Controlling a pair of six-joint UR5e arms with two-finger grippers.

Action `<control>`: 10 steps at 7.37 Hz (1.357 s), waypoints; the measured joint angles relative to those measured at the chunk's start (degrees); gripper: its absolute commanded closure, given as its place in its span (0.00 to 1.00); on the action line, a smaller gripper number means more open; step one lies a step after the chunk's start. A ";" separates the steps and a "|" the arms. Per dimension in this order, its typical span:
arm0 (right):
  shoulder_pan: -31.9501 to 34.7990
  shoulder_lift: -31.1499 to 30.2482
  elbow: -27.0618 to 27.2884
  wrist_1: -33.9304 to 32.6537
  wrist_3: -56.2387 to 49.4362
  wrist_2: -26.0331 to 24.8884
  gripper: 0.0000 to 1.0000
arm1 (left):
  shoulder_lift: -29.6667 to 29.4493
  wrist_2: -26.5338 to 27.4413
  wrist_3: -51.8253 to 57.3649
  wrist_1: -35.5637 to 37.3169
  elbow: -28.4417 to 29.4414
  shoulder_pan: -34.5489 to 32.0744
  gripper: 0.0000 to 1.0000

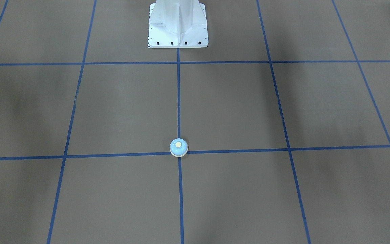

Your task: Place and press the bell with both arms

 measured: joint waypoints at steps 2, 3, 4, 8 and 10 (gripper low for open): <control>6.79 -7.45 -1.58 0.07 -12.49 1.21 0.00 | -0.03 -0.04 -0.11 -0.05 0.17 0.02 0.00; 9.93 -10.45 -2.87 0.12 -16.57 2.95 0.00 | -0.01 -0.04 -0.12 -0.08 0.19 0.00 0.00; 12.07 -12.15 -3.88 0.18 -18.32 4.56 0.00 | 0.02 -0.02 -0.12 -0.14 0.22 -0.02 0.00; 13.51 -13.33 -5.29 0.93 -19.22 4.62 0.00 | 0.01 0.55 0.00 -0.39 0.37 -0.11 0.00; 13.53 -13.42 -5.59 4.11 -19.12 3.38 0.00 | 0.02 1.51 0.08 -0.41 0.46 -0.13 0.00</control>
